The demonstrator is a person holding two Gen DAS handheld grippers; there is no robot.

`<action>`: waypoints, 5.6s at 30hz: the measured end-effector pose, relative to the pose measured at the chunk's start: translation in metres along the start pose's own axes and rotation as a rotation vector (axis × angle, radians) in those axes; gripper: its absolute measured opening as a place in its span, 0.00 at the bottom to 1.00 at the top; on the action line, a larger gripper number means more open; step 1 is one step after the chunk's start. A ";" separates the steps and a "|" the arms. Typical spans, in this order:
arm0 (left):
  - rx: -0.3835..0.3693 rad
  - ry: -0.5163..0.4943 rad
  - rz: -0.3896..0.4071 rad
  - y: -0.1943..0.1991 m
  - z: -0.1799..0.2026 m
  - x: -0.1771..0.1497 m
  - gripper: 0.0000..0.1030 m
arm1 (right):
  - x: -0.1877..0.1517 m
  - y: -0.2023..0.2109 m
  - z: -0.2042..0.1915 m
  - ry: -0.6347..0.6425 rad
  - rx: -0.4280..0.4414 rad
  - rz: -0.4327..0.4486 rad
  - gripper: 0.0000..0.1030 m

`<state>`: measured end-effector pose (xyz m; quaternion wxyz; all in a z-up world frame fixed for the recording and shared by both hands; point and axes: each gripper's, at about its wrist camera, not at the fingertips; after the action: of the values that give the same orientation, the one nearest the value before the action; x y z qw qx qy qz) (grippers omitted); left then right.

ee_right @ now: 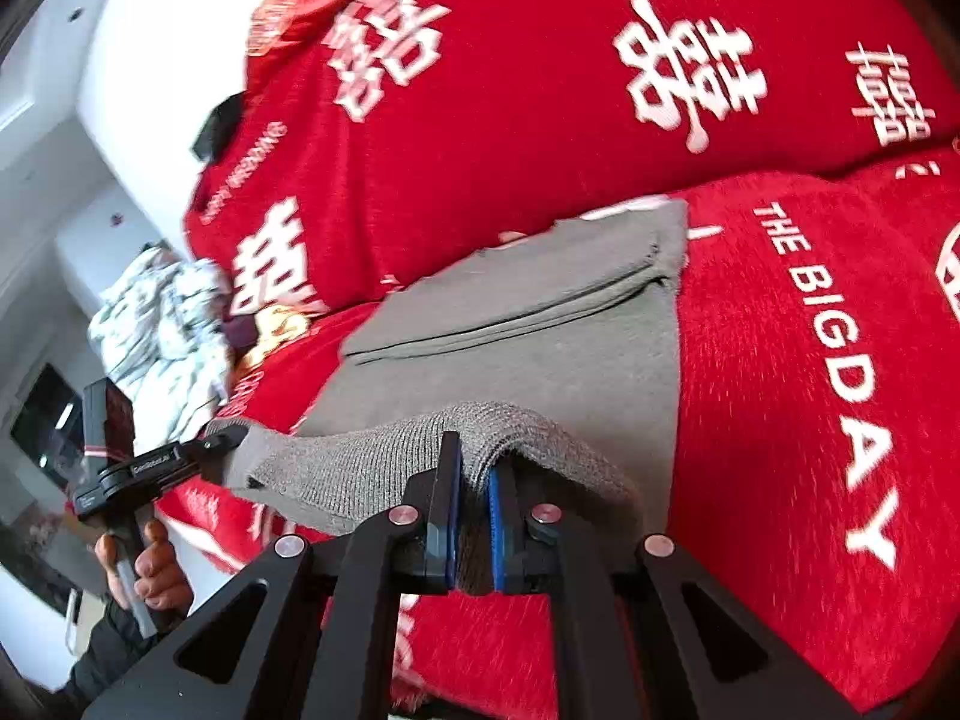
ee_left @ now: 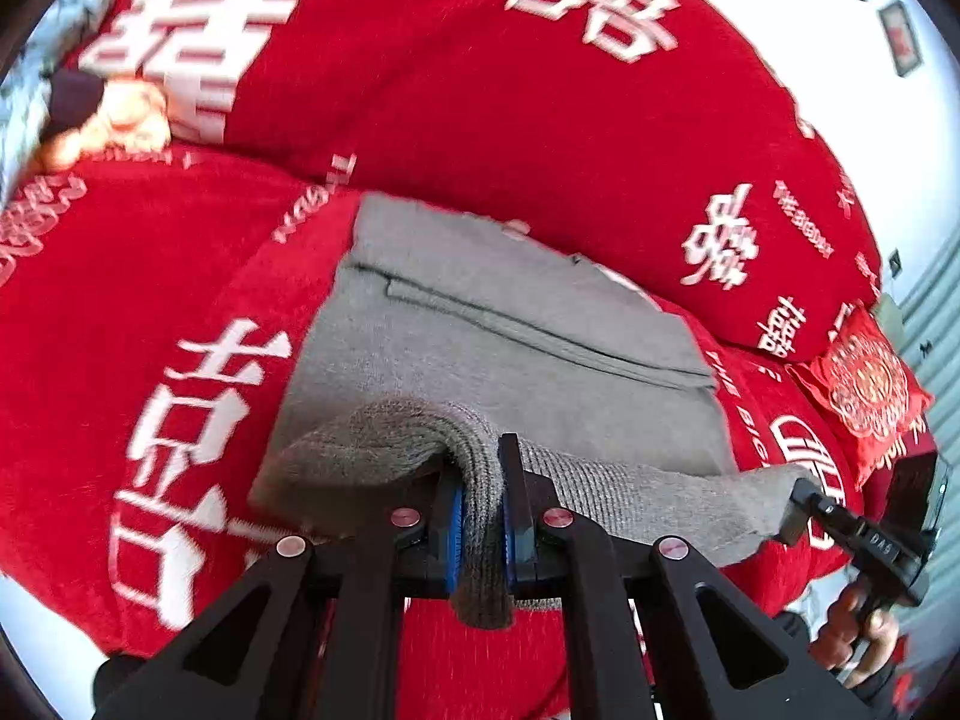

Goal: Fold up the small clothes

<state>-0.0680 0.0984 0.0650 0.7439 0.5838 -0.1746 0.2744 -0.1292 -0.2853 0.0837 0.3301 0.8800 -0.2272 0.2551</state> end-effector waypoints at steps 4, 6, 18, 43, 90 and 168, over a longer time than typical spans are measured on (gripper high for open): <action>-0.011 0.059 -0.107 -0.041 -0.009 0.008 0.11 | 0.002 -0.026 0.024 -0.041 -0.046 -0.045 0.08; -0.029 0.076 -0.155 -0.053 -0.013 0.009 0.12 | 0.005 -0.038 0.033 -0.070 -0.053 -0.065 0.12; -0.077 0.105 -0.039 -0.023 -0.039 0.013 1.00 | 0.016 -0.009 0.023 0.014 -0.078 0.032 0.74; 0.017 -0.655 -0.092 -0.091 0.037 0.030 0.30 | 0.042 -0.108 0.035 0.302 -0.118 -0.332 0.08; 0.014 -0.262 0.125 -0.054 0.065 0.208 0.08 | 0.223 -0.091 -0.003 0.222 -0.221 0.058 0.06; 0.304 -0.065 -0.131 -0.118 0.031 0.056 0.79 | 0.044 -0.102 0.014 0.139 -0.304 -0.227 0.65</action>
<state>0.0504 0.0601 0.0144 0.6572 0.7083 -0.1168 0.2297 -0.0333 -0.2358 0.0536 0.5005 0.8203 -0.1390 0.2394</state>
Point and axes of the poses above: each gripper's, at about its wrist camera, not at the fingertips, and y roughly against the way its jaws point, z to its right, x to its top, and after that the axes turned 14 degrees about x, right-handed
